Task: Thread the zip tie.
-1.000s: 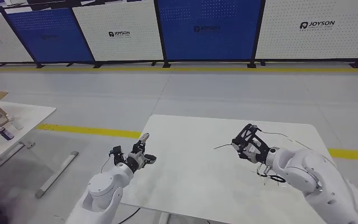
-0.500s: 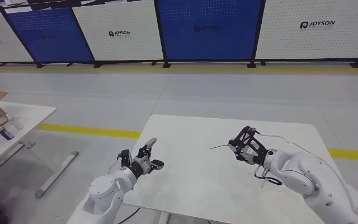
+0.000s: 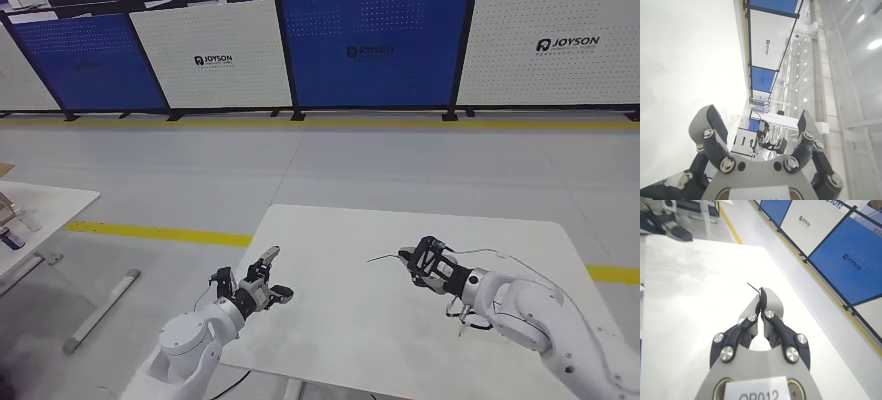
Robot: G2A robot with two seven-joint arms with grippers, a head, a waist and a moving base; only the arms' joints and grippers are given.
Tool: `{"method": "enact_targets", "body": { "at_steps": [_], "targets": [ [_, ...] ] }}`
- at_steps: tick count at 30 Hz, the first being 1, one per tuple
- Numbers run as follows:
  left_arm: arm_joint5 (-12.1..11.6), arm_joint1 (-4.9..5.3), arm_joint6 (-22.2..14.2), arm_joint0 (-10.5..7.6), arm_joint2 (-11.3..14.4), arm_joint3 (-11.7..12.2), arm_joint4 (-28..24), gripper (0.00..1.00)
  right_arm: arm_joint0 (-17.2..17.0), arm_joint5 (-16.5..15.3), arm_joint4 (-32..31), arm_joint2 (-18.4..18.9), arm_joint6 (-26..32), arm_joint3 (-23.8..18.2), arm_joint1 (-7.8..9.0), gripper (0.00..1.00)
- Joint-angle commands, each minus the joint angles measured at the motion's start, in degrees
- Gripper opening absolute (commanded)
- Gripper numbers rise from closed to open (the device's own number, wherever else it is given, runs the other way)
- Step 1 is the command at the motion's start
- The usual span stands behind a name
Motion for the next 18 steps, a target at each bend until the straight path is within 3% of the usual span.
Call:
{"method": "enact_targets", "body": {
  "at_steps": [1, 12, 15, 18],
  "targets": [
    [0.0, 0.0, 0.0, 0.0, 0.0, 0.0, 0.0, 1.0, -0.07, 0.0, -0.23, 0.19, 0.99, -0.05, 0.0, 0.0],
    [0.0, 0.0, 0.0, 0.0, 0.0, 0.0, 0.0, 1.0, -0.39, 0.59, -0.98, 0.47, 1.27, 0.68, -0.05, 0.0],
    [0.0, 0.0, 0.0, 0.0, 0.0, 0.0, 0.0, 1.0, 0.01, 0.0, -5.82, 0.43, -1.0, 1.31, -0.3, 0.0],
    [0.0, 0.0, 0.0, 0.0, 0.0, 0.0, 0.0, 1.0, 1.35, 0.0, -14.6, -2.3, -6.8, 1.83, -0.24, 0.0]
  ]
}}
